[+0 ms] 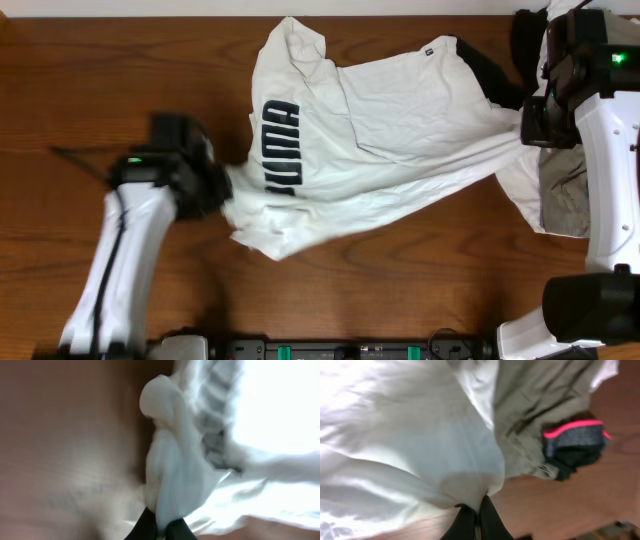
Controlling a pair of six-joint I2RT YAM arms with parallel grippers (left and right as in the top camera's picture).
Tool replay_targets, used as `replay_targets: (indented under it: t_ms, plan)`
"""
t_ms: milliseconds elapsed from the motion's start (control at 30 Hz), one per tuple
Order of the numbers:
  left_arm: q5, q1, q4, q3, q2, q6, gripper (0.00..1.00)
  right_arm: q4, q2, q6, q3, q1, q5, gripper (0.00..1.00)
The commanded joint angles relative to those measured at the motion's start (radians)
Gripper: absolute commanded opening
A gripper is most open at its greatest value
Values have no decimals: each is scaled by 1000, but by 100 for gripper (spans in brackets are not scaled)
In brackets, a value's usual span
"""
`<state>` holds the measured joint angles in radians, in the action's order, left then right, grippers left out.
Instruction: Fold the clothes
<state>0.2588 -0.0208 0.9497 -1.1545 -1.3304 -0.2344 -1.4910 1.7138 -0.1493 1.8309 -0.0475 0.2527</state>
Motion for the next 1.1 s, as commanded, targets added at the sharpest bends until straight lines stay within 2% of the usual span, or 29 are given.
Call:
replay_targets:
  t_ms: [0,400,600,833,1067]
  plan:
    - [-10,-26,25,-187,113,19,6,26,-76,-3,33,-6,-86,1]
    - [-14,-70,116,-768,251,19,6,94,-354,-2,278,-6,-103,1]
    - [-144,-70,169,-969,262,20,6,152,-459,9,348,-6,-76,1]
    - [-185,-70,176,-1002,229,20,6,204,-467,8,356,-6,-69,1]
    - [-196,-70,173,-1002,21,20,6,201,-272,8,354,-6,-70,1]
